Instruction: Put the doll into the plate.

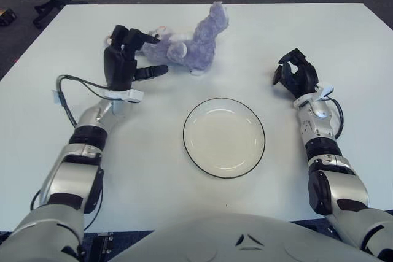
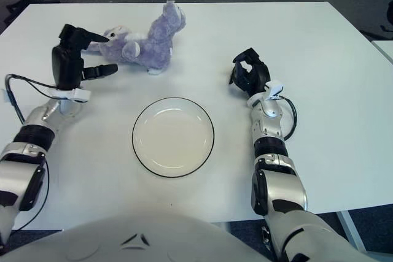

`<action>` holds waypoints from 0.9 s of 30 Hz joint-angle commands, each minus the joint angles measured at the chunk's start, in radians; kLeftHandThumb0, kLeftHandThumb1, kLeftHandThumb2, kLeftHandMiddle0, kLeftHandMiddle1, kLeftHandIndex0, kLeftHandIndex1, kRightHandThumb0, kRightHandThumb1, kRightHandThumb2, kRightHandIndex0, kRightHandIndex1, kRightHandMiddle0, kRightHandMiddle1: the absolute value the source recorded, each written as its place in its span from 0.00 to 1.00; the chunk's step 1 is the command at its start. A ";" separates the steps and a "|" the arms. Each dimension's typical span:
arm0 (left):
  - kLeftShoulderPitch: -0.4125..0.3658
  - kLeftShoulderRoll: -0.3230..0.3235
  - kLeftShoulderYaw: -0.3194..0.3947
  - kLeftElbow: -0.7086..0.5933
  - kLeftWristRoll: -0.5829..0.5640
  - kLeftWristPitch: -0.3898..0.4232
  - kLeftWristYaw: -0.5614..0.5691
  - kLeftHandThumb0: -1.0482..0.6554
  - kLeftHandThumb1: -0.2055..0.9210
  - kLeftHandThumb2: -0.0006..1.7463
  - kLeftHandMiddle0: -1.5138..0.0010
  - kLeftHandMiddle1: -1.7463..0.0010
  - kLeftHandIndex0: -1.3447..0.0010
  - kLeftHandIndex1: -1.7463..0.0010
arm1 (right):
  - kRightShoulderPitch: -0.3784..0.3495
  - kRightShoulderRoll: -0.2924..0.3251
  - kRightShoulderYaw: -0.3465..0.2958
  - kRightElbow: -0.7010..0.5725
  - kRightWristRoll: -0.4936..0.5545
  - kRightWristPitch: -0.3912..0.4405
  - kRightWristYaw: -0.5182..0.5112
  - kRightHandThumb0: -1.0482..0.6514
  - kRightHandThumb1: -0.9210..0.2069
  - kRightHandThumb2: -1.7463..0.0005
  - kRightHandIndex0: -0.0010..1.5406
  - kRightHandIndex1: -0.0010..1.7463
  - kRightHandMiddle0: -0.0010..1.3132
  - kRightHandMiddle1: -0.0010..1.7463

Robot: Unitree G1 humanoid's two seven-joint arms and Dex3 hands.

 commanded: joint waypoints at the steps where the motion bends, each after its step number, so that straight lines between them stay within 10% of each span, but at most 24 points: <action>1: -0.048 0.053 -0.006 -0.007 -0.019 0.010 -0.062 0.42 0.98 0.11 0.85 0.50 0.77 0.29 | 0.045 0.019 0.010 0.020 -0.011 0.033 -0.006 0.39 0.21 0.52 0.58 1.00 0.27 1.00; 7: -0.051 0.064 -0.007 -0.019 -0.025 0.025 -0.094 0.42 0.99 0.02 0.81 0.60 0.84 0.44 | 0.047 0.017 0.016 0.015 -0.014 0.040 -0.013 0.39 0.21 0.52 0.58 1.00 0.27 1.00; 12: -0.055 0.083 -0.013 -0.041 -0.015 0.069 -0.128 0.33 1.00 0.04 0.77 0.91 0.87 0.60 | 0.049 0.012 0.023 0.007 -0.022 0.052 -0.022 0.39 0.21 0.53 0.57 1.00 0.26 1.00; 21: -0.053 0.097 -0.022 -0.059 -0.005 0.107 -0.149 0.31 1.00 0.04 0.77 0.98 0.88 0.64 | 0.049 0.011 0.025 0.002 -0.026 0.059 -0.025 0.39 0.20 0.53 0.57 1.00 0.26 1.00; 27: -0.055 0.118 -0.036 -0.072 0.007 0.172 -0.201 0.22 0.96 0.00 0.88 1.00 0.90 0.86 | 0.048 0.010 0.027 0.002 -0.032 0.063 -0.028 0.39 0.19 0.54 0.57 1.00 0.26 1.00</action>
